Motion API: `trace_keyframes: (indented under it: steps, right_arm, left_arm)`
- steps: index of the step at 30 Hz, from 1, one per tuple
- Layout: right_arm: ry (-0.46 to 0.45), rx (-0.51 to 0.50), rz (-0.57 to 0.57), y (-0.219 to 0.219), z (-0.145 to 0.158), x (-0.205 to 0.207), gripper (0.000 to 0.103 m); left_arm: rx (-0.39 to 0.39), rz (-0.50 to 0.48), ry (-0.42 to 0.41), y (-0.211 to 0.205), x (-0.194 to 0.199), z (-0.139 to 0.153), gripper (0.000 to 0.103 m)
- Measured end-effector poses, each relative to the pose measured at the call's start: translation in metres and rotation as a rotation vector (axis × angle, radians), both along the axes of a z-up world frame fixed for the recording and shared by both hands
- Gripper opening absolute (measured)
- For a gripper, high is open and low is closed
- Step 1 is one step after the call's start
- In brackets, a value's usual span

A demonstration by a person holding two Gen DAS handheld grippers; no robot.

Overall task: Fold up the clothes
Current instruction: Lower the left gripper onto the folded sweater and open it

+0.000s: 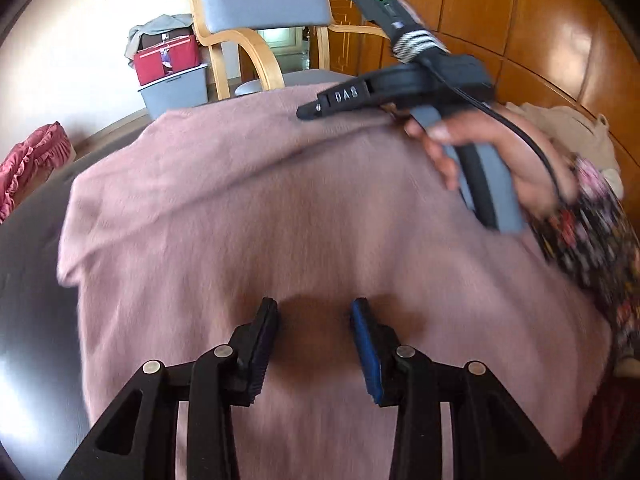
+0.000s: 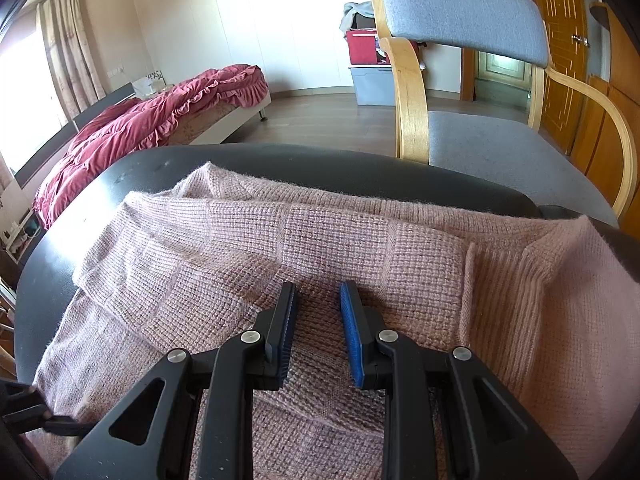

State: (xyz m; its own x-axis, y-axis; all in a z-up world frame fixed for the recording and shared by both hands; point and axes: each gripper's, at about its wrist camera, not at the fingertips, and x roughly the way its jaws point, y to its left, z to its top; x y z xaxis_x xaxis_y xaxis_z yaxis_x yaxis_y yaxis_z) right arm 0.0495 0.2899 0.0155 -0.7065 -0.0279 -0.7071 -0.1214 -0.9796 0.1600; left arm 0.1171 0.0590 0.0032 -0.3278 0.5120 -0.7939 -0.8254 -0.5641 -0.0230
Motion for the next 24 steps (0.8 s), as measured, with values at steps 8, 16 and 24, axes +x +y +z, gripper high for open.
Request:
trace_keyframes:
  steps: [8,16,24]
  right_arm:
    - [-0.004,0.019,0.005,-0.002,0.002,0.000,0.025]
    - [-0.006,0.028,0.005,-0.005,0.002,0.000,0.025]
    - [-0.004,0.019,0.006,-0.004,0.002,0.000,0.025]
  left_arm:
    - [-0.048,-0.077,-0.043,-0.046,0.025,0.012,0.039]
    - [0.184,0.252,0.111,-0.006,-0.046,0.068,0.039]
    - [0.247,0.489,0.010,0.061,-0.119,0.026,0.039]
